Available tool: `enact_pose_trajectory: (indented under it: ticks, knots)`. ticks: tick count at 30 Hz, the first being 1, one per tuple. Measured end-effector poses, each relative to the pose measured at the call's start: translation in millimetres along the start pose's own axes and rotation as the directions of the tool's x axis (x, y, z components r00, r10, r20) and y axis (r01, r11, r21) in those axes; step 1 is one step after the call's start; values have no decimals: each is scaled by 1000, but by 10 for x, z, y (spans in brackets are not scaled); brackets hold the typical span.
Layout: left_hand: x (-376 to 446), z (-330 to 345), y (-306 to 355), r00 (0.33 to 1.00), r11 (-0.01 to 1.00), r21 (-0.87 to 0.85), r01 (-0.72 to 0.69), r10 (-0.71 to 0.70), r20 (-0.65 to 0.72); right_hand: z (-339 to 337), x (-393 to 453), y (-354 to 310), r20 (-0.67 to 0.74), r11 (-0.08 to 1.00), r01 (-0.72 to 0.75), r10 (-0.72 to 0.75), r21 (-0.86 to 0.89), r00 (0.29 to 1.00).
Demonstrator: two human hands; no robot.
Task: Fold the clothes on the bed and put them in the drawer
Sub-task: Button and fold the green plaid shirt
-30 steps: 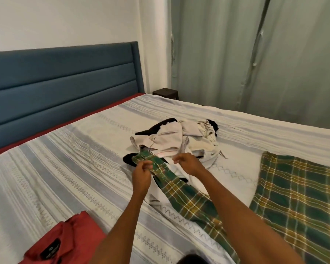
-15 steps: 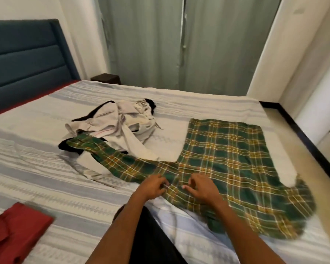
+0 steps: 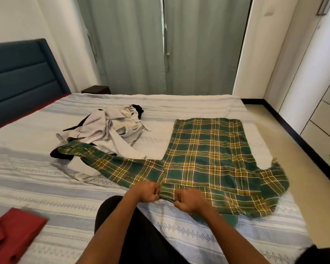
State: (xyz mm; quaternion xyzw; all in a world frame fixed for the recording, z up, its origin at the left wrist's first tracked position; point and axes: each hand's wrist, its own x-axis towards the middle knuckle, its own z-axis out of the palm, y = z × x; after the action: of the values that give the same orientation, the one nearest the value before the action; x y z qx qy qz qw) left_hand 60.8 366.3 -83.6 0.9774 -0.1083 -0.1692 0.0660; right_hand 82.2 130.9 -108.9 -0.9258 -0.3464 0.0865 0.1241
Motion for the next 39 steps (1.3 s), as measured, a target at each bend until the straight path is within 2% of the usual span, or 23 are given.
enact_pose_trajectory:
  ticks: [2, 4, 5, 7, 10, 12, 15, 18, 20, 22, 25, 28, 32, 34, 37, 39]
  knots:
    - [-16, -17, 67, 993, 999, 29, 13, -16, 113, -40, 19, 6, 138, 997, 7, -18, 83, 990]
    - [-3, -9, 125, 979, 998, 64, 25, -38, 202, -67, -5, 10, 177, 963, -29, -20, 268, 984]
    - [33, -34, 169, 979, 997, 70, 28, -41, 202, -95, -48, 51, 123, 925, -65, 19, 374, 992]
    - [128, -81, 239, 992, 995, 84, 52, -61, 110, -170, -172, 183, -15, 839, -135, 168, 527, 986]
    - [320, -141, 464, 1000, 999, 39, 12, -11, -17, -278, -444, 576, -203, 790, -200, 378, 580, 903]
    - [495, -134, 703, 997, 998, -27, -56, 54, -57, -306, -658, 943, -321, 770, -280, 525, 573, 788]
    - [785, -88, 1169, 983, 984, -63, -165, 159, -87, -337, -1027, 1487, -381, 634, -438, 753, 638, 536]
    - [994, -38, 1768, 951, 952, -58, -300, 294, -100, -382, -1430, 1917, -330, 464, -561, 885, 686, 328]
    - [1096, 11, 2233, 920, 921, -45, -387, 383, -84, -388, -1678, 2165, -202, 299, -567, 952, 768, 228]
    - [1140, 80, 2579, 899, 901, -19, -433, 430, -81, -390, -1778, 2290, -30, 151, -522, 972, 840, 233]
    - [1279, 250, 3047, 887, 888, 81, -453, 458, -55, -423, -1863, 2475, 132, -12, -356, 940, 934, 314]
    - [1379, 426, 3316, 889, 877, 194, -439, 455, -47, -494, -1860, 2509, 197, -75, -322, 911, 944, 363]
    - [1434, 478, 3417, 910, 915, 53, -400, 403, -93, -566, -1791, 2537, 186, -5, -437, 909, 899, 372]
    - [1417, 424, 3394, 928, 918, -129, -374, 371, -45, -591, -1760, 2528, 150, 61, -497, 916, 866, 373]
    - [1439, 306, 3337, 935, 853, -423, -305, 353, 39, -669, -1758, 2410, 46, 122, -526, 955, 842, 294]
    - [1473, 187, 3288, 919, 818, -504, -277, 378, 108, -639, -1739, 2321, -11, 142, -515, 968, 845, 250]
